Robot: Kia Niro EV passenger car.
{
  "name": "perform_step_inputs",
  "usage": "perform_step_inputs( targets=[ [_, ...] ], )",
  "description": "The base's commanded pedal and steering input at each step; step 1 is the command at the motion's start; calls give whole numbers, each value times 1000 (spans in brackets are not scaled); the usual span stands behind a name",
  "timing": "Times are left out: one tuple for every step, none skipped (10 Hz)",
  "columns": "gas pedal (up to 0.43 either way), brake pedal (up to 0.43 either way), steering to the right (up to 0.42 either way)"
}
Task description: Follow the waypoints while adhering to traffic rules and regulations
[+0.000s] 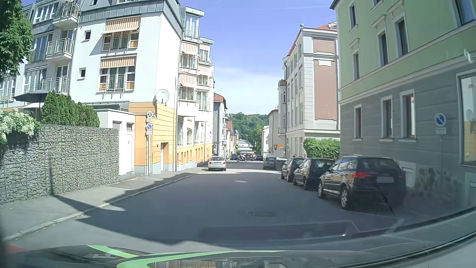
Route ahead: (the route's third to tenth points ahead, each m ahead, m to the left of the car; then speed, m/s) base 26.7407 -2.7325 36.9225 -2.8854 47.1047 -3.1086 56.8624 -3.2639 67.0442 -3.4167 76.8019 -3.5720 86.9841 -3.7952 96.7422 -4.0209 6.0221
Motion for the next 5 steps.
perform_step_inputs(
  targets=[
    [110,0,-75],
    [98,0,-41],
    [87,0,-25],
    [87,0,-12],
    [87,0,6]
  ],
)
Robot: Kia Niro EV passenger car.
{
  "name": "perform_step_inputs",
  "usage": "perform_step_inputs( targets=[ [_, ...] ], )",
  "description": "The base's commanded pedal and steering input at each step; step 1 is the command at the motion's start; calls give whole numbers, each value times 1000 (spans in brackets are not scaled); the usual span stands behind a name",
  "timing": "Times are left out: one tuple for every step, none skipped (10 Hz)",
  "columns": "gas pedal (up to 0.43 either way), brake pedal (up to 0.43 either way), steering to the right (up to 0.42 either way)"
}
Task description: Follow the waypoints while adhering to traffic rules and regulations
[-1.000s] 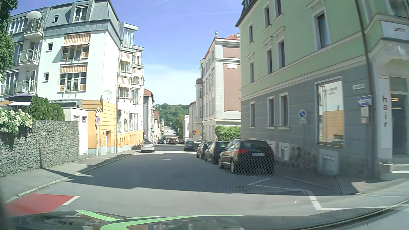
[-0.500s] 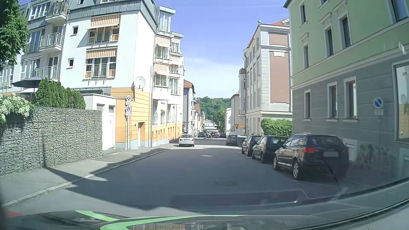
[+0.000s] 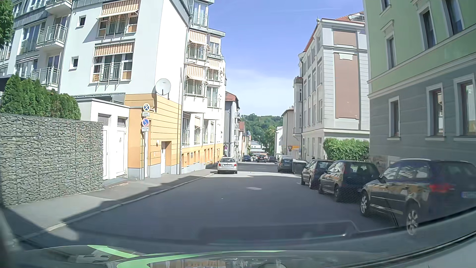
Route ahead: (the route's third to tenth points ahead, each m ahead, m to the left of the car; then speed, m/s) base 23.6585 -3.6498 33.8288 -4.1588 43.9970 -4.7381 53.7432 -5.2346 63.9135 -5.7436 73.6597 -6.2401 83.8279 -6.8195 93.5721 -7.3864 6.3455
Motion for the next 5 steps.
perform_step_inputs(
  targets=[
    [87,0,18],
    [79,0,24],
    [59,0,21],
    [39,0,19],
    [8,0,19]
  ],
)
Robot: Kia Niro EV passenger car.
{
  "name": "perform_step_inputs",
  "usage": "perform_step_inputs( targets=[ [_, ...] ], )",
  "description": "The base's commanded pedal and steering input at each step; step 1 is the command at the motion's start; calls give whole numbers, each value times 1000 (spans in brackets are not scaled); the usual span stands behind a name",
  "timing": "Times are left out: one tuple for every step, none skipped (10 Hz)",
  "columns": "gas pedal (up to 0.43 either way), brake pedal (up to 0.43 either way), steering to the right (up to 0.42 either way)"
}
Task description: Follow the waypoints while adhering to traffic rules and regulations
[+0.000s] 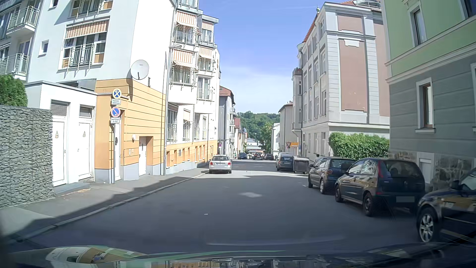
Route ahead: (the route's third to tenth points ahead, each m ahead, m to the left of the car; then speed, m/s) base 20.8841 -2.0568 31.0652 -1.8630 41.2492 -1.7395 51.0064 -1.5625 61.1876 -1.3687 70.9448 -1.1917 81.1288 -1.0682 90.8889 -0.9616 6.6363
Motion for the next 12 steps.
perform_step_inputs(
  targets=[
    [8,0,19],
    [8,0,21],
    [0,0,20],
    [0,0,14],
    [0,0,10],
    [0,0,10],
    [0,0,14],
    [0,0,14],
    [0,0,13],
    [0,0,13],
    [0,0,13],
    [0,0,13]
  ],
)
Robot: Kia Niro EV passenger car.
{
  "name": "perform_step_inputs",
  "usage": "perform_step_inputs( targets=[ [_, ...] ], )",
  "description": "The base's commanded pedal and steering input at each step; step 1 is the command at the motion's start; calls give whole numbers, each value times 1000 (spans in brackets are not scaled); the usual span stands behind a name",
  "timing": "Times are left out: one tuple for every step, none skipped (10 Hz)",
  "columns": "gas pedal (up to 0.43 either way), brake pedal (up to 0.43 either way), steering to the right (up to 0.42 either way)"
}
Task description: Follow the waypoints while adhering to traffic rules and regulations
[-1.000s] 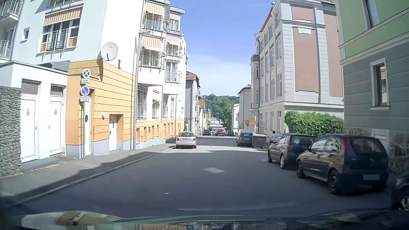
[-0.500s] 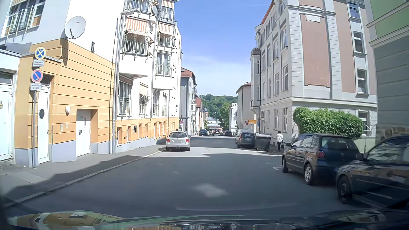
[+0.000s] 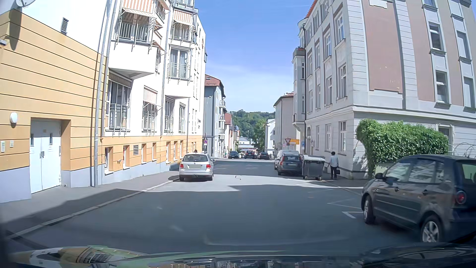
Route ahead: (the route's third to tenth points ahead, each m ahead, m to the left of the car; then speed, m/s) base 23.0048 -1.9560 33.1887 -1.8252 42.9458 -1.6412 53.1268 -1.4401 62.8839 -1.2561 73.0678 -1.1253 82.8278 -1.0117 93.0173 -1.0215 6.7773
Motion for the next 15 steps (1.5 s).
perform_step_inputs(
  targets=[
    [0,0,12],
    [0,0,6],
    [0,0,4],
    [0,0,4],
    [0,0,3],
    [0,0,1],
    [0,0,0],
    [0,0,0],
    [0,0,-1],
    [0,0,-2],
    [0,6,-3],
    [0,55,-3],
    [0,98,-3],
    [0,128,-5],
    [0,152,-6]
  ],
)
